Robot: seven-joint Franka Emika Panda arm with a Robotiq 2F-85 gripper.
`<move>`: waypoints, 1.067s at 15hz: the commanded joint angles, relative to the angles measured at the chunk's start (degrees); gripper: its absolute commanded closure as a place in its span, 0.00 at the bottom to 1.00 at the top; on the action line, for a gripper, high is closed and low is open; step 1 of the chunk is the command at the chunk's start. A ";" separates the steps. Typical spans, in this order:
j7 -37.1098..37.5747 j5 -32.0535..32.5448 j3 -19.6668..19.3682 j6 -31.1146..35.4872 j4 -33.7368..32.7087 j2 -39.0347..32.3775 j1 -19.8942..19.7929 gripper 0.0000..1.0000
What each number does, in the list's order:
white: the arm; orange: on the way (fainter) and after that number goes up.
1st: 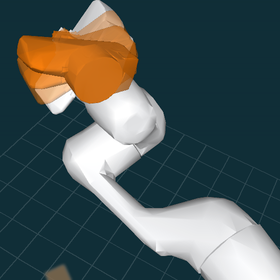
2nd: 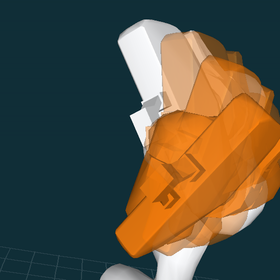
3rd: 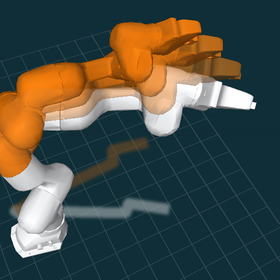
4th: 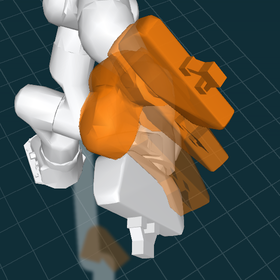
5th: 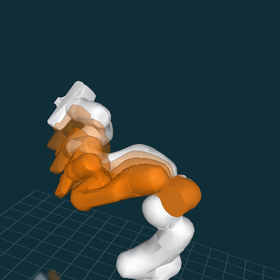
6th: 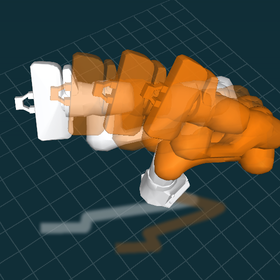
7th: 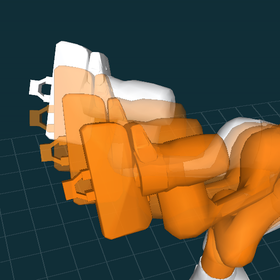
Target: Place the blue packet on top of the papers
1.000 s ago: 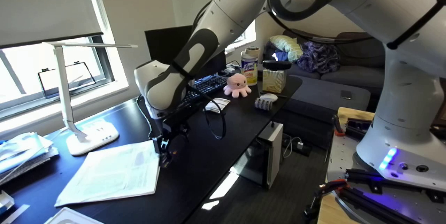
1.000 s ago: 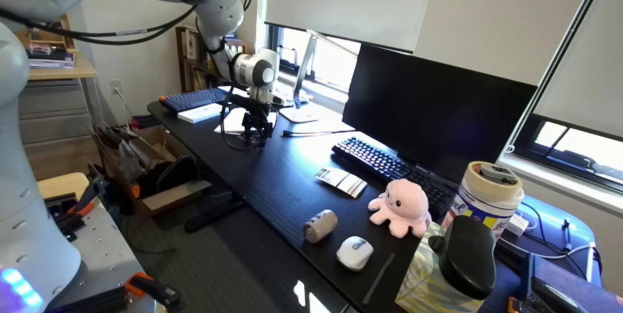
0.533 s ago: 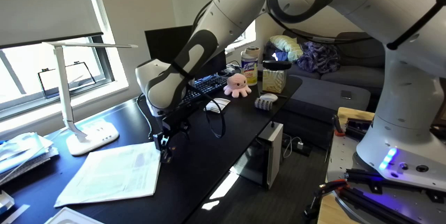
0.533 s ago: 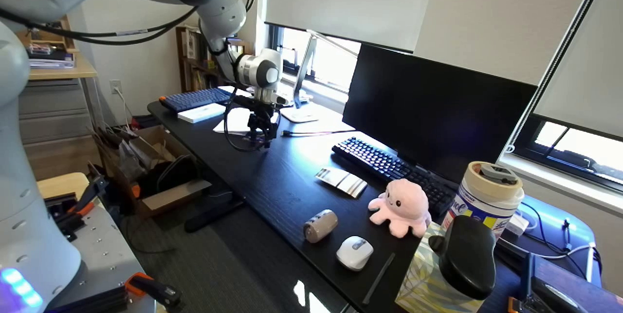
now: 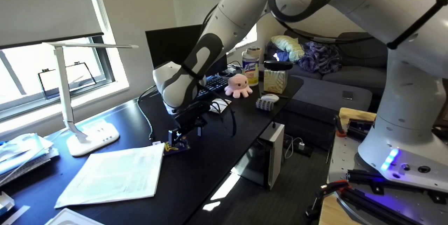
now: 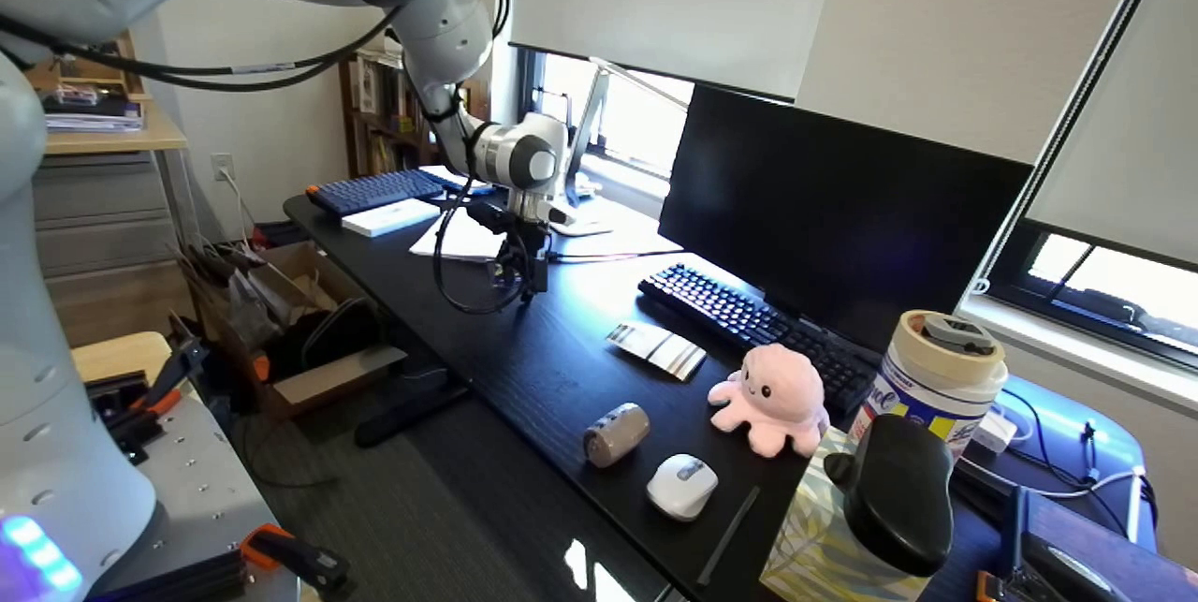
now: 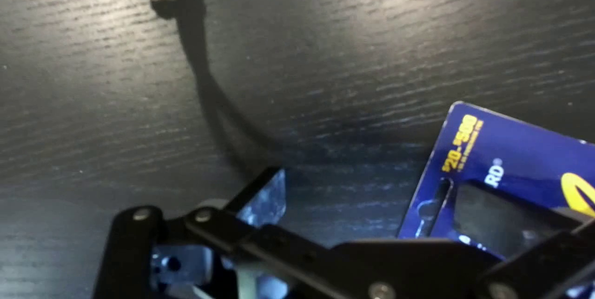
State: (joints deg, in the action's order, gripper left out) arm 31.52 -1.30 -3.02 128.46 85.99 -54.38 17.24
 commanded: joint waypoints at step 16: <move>-7.51 7.99 0.42 12.36 21.01 17.82 1.58 0.00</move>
State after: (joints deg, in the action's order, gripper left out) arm 28.97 4.14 -3.66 141.86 104.51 -40.89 18.11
